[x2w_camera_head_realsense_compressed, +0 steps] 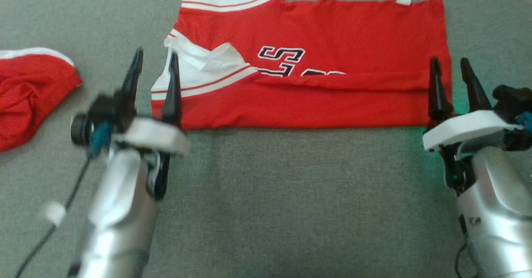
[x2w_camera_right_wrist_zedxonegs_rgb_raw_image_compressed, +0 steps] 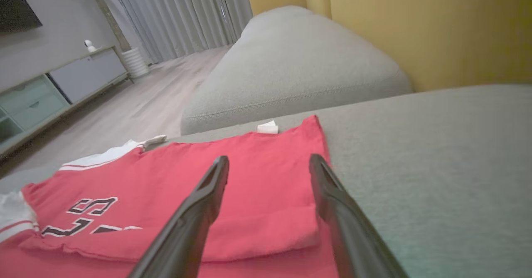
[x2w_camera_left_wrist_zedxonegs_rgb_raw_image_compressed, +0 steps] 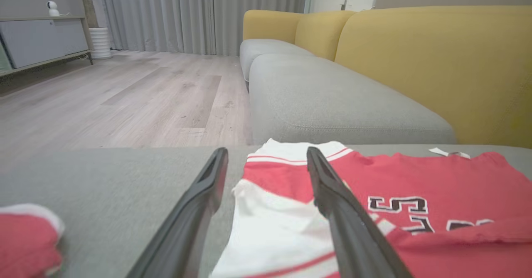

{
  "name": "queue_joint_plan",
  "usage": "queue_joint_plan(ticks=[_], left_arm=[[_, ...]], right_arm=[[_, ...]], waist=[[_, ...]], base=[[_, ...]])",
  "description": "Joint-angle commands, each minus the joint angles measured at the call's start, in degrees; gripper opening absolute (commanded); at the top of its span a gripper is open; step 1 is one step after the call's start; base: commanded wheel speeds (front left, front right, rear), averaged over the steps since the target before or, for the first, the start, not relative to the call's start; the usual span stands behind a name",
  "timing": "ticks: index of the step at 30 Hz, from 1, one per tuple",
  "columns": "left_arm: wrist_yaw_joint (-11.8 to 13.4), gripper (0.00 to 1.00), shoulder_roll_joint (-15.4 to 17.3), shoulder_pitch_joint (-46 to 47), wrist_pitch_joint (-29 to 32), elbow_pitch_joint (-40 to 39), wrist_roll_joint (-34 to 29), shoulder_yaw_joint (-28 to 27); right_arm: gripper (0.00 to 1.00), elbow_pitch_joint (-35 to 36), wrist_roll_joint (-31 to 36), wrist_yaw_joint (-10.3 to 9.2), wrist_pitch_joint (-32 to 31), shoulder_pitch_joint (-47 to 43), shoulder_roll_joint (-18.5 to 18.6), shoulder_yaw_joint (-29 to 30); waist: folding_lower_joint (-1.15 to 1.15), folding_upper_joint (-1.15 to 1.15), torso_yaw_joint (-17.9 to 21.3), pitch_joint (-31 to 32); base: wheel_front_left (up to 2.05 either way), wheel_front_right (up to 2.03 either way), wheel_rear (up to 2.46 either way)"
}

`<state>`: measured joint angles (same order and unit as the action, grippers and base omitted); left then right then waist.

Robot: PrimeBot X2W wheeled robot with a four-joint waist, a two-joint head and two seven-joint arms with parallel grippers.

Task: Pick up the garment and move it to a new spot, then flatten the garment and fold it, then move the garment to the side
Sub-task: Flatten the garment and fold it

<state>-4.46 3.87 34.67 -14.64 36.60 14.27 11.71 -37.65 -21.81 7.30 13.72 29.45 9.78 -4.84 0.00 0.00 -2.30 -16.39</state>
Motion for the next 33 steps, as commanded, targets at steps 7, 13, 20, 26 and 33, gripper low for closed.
queue_joint_plan(ticks=[7, 13, 20, 26, 33], left_arm=[[1.78, 1.00, 0.00, -13.41, -0.35, -8.46, -3.68, -4.78], [2.22, 1.00, -0.78, -21.46, -0.35, -12.16, -3.85, -6.97], [2.29, 1.00, -0.97, -25.72, -0.36, -13.20, -1.34, -6.35], [1.70, 1.00, -0.98, -23.17, -0.36, -11.49, -0.82, -4.67], [0.36, 1.00, -0.99, -12.25, -0.36, -0.95, 1.67, -4.70]], right_arm=[[1.00, 8.89, 14.77, 0.19, 1.25, -8.52, -2.82, 4.18], [1.00, 11.32, 18.69, 0.19, 1.27, -14.95, -5.49, 8.46], [1.00, 10.41, 19.37, 0.19, 1.27, -18.53, -6.50, 10.13], [1.00, 9.84, 19.76, 0.19, 1.28, -17.47, -6.77, 10.21], [1.00, 9.00, 20.38, 0.19, 1.28, -12.40, -6.54, 10.34]], waist=[[0.00, 0.00, -0.43, 4.52], [0.00, 0.00, -1.10, 7.69], [0.00, 0.00, -1.27, 9.33], [0.00, 0.00, -0.84, 7.77], [0.00, 0.00, 0.67, 2.22]], base=[[0.00, 0.00, 0.00], [0.00, 0.00, 0.00], [0.00, 0.00, 0.00], [0.00, 0.00, 0.00], [0.00, 0.00, 0.00]])
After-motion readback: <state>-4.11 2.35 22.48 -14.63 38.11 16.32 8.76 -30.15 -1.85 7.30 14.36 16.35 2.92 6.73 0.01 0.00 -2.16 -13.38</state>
